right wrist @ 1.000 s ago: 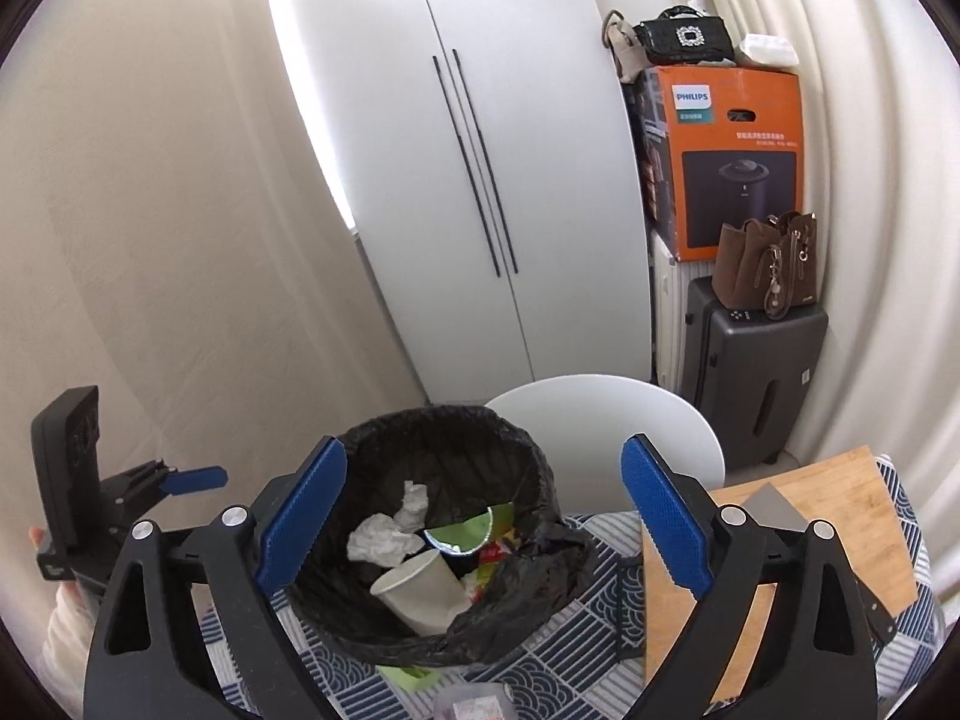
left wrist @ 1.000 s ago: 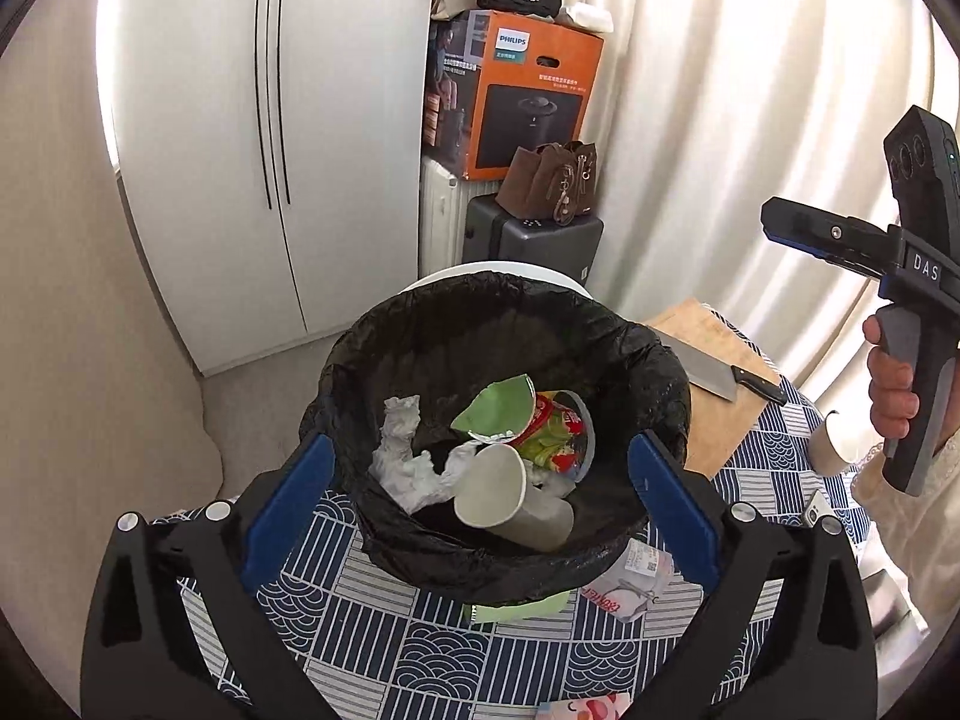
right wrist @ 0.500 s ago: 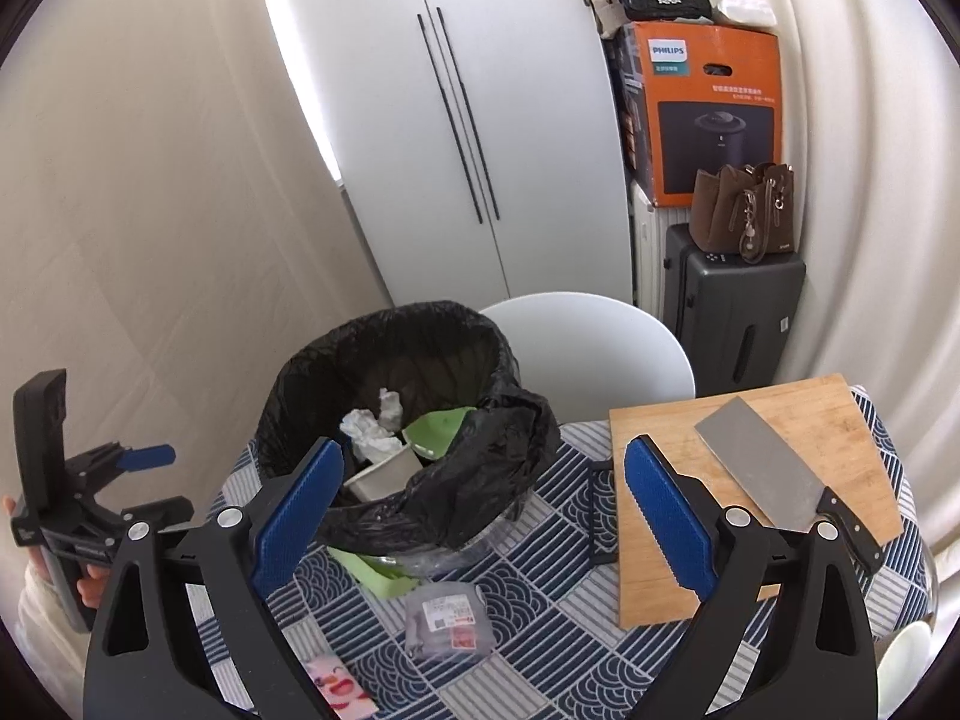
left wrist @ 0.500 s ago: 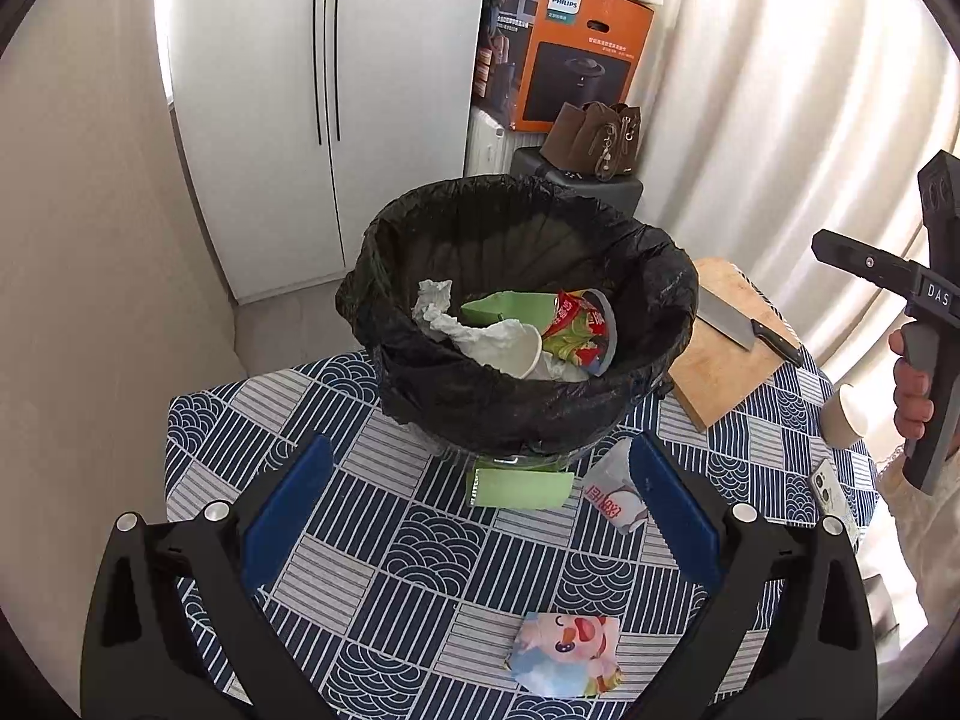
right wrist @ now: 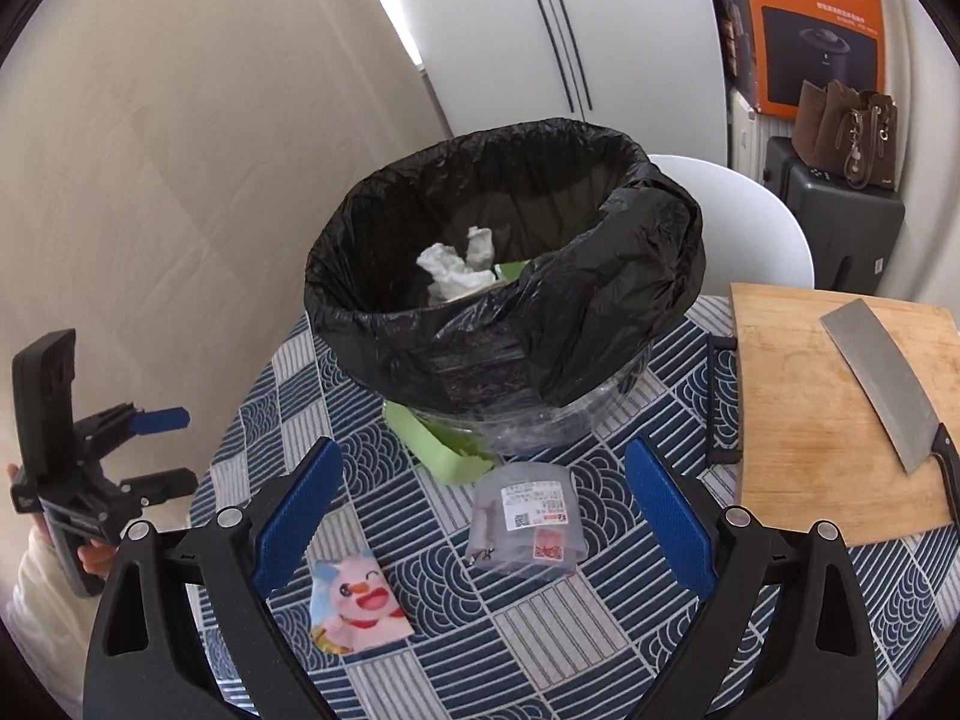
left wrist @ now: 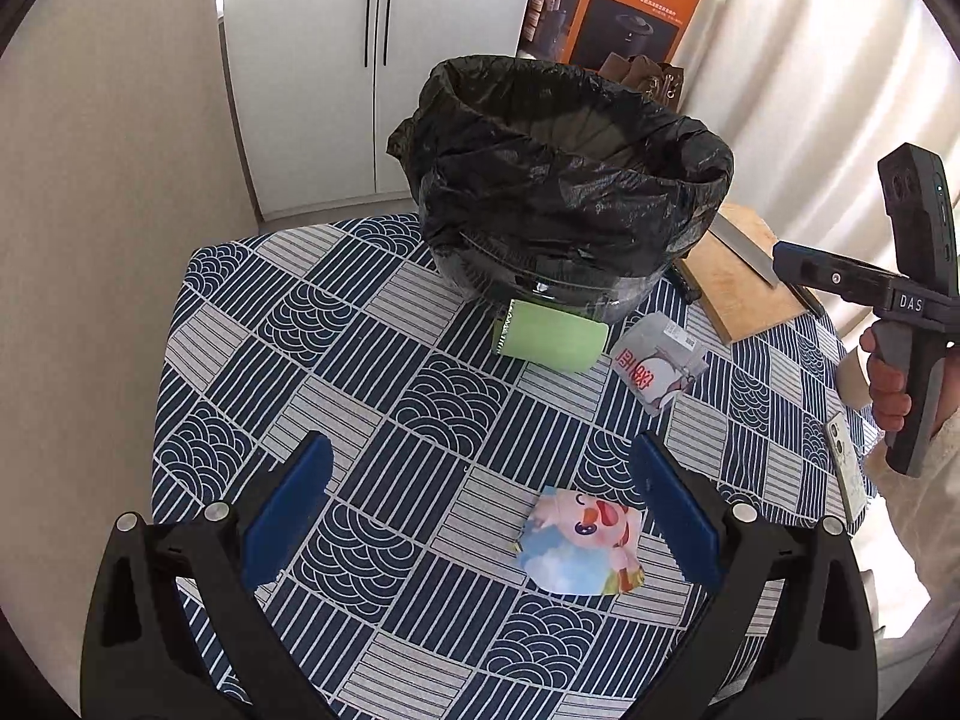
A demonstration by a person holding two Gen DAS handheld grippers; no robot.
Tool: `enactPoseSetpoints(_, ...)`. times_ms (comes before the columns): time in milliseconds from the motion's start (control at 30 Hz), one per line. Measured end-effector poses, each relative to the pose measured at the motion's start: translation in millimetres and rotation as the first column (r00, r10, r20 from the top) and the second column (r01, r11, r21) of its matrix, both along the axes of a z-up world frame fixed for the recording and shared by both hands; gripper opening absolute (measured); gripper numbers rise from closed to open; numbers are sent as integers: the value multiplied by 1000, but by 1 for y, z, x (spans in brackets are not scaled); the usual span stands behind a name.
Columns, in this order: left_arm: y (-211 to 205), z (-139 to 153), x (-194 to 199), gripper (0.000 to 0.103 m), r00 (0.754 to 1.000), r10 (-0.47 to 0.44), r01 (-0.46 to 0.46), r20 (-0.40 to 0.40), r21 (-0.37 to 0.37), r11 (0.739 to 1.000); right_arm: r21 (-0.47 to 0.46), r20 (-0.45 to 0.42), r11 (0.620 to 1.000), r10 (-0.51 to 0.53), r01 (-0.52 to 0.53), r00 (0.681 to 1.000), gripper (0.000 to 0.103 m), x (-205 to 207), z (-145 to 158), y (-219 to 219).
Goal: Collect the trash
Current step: 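Withdraw both tools from the bin toward the remaining trash, then grasp the green foam roll with the right tool while the left tool grasps the pink cartoon wrapper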
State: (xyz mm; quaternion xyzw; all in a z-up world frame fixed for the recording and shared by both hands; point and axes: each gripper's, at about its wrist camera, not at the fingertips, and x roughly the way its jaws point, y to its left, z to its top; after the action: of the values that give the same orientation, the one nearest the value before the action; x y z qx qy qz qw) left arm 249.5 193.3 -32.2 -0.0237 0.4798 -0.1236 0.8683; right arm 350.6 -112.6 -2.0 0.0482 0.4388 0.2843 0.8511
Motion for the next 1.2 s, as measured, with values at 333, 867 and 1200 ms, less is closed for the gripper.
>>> enactPoseSetpoints(333,-10,-41,-13,97,996,-37,36,-76,-14,999,-98,-94,973,199,-208,976,91,15,-37,63)
enactPoseSetpoints(867,-41,-78,-18,97,979,-142,129,-143,-100,987,-200,-173,903,348,-379,921,89,28,-82,117)
enactPoseSetpoints(1200,-44,-96,-21,97,976,-139,116,-165,-138,984,-272,-173,845,429,-461,887,75,27,-84,143)
